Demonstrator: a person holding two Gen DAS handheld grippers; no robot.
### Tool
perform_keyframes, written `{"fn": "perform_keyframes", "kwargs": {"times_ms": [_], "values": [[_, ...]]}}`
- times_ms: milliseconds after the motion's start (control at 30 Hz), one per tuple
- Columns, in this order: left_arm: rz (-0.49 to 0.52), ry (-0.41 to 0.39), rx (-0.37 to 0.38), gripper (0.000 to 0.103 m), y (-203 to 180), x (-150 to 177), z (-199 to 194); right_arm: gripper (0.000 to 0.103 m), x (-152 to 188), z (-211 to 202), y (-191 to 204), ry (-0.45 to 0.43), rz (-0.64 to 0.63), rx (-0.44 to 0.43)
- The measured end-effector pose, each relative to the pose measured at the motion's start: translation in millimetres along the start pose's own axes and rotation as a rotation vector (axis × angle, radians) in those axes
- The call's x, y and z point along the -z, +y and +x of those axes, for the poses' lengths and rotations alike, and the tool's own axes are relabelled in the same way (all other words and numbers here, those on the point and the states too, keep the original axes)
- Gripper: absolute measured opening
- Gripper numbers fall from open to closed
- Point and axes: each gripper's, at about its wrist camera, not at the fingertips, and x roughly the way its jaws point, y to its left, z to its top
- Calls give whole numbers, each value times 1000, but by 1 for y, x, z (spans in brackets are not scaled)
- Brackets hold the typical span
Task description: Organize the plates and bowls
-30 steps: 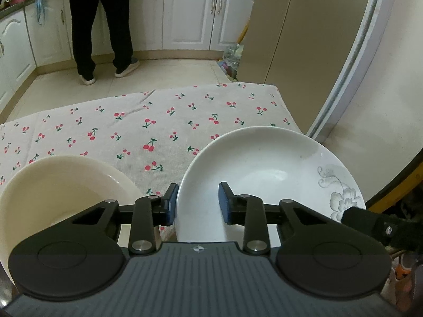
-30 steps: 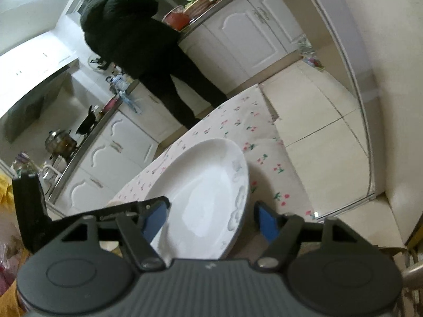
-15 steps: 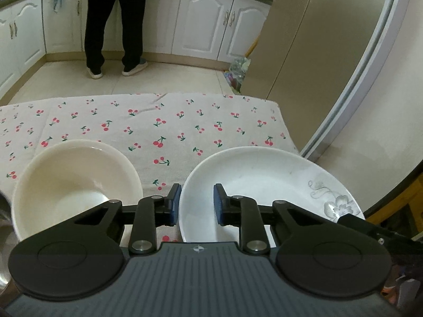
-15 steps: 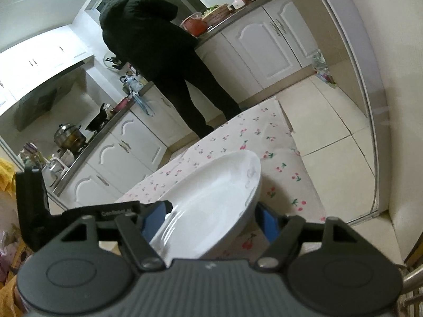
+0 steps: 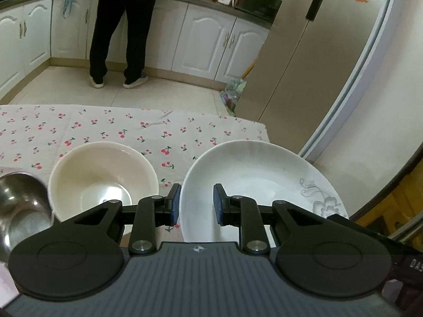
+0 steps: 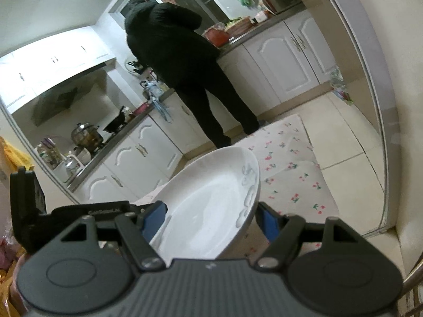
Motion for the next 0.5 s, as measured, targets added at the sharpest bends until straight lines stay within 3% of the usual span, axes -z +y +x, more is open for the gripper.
{"fn": "perform_keyframes", "kwargs": {"times_ms": [500], "values": [[-98,-50,52,25,12,45,-68,78,17,-31,26,-3,-30,-81]]}}
